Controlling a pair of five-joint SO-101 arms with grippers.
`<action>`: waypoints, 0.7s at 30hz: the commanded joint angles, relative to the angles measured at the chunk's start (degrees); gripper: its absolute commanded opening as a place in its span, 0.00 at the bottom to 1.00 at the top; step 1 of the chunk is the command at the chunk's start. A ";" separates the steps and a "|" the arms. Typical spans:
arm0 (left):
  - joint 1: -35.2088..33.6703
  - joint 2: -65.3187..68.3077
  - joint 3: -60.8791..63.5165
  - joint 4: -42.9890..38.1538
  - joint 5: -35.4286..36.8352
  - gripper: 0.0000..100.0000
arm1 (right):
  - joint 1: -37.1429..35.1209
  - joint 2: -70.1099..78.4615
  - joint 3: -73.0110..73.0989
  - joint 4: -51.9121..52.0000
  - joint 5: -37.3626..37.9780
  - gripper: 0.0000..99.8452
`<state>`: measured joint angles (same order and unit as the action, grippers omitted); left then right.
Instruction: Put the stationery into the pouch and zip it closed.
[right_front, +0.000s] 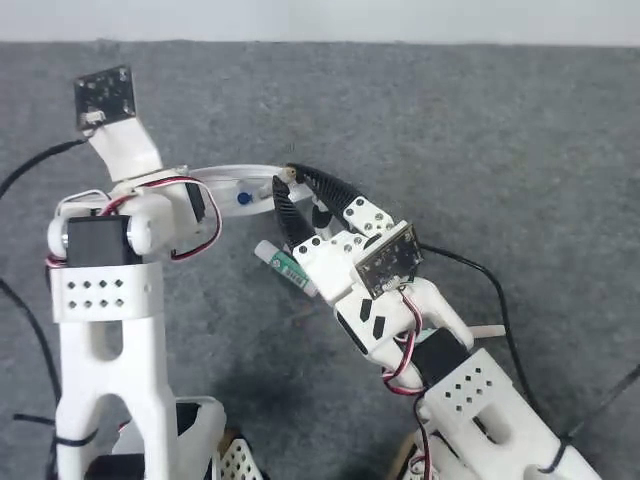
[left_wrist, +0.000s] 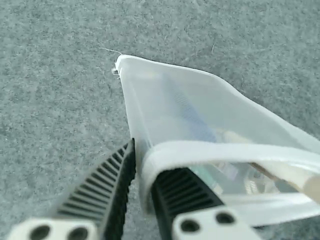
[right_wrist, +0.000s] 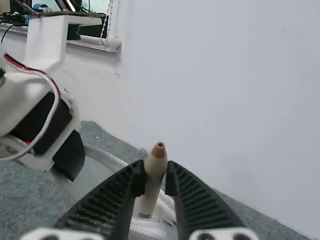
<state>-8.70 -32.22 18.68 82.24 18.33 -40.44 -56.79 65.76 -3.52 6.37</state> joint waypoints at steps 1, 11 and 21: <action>-0.44 -0.35 -0.92 -1.49 -0.53 0.01 | -0.48 -1.45 -0.88 3.82 0.79 0.20; -0.44 -0.35 0.31 -2.46 -0.53 0.01 | -0.57 -11.03 -0.97 14.02 0.62 0.19; -2.46 -0.35 0.31 -2.64 -0.44 0.01 | -2.95 -14.02 -8.26 28.62 -3.69 0.16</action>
<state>-10.81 -32.22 19.82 81.54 18.33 -41.14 -68.40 64.09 20.40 4.62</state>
